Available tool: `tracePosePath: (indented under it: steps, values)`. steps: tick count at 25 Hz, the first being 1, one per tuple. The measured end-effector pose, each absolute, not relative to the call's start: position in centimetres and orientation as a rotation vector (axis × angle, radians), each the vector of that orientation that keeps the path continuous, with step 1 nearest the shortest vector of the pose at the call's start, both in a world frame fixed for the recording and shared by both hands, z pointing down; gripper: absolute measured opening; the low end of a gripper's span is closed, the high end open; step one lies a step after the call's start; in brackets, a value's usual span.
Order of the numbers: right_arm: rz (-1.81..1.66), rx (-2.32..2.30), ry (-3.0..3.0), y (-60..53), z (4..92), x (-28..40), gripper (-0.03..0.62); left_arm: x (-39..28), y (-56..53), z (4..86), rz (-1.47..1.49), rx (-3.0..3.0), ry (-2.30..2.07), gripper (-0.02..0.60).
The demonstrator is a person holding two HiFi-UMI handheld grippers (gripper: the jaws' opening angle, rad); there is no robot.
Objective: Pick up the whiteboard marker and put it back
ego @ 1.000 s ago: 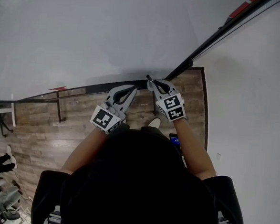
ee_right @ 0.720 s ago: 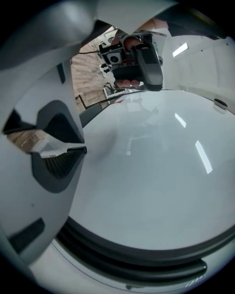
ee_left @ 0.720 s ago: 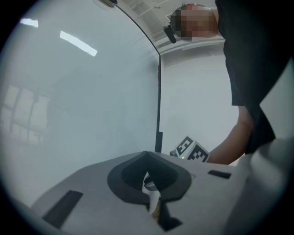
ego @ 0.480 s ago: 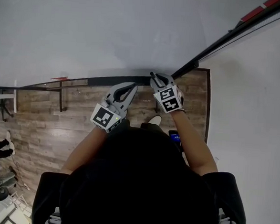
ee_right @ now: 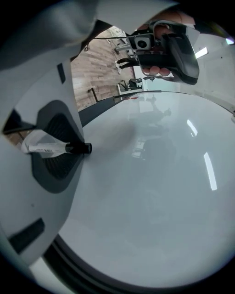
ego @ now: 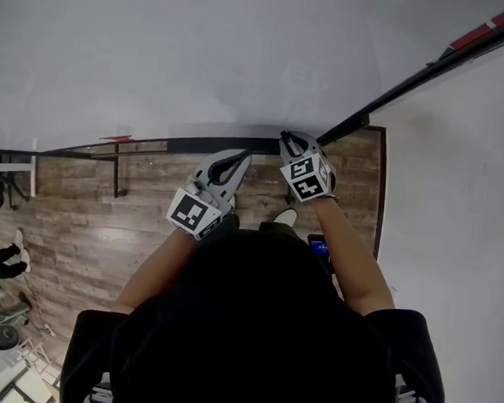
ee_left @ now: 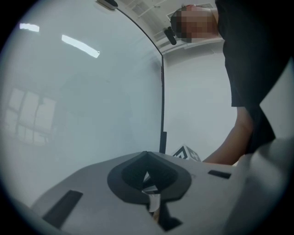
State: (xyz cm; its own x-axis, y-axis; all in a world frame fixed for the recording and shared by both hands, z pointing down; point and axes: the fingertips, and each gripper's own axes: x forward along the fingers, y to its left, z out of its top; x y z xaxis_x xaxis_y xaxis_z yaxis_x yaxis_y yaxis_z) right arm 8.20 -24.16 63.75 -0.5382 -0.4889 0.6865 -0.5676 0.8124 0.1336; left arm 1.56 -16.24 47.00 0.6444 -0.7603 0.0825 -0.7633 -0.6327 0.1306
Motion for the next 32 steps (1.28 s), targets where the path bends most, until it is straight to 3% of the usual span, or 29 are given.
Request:
tracePosePath:
  steps: [32]
  values:
    - [0.203,0.996,-2.536,-23.0,52.3,10.2,0.063,2.8,-17.8,45.3,0.133,2.797,-1.175,0.003]
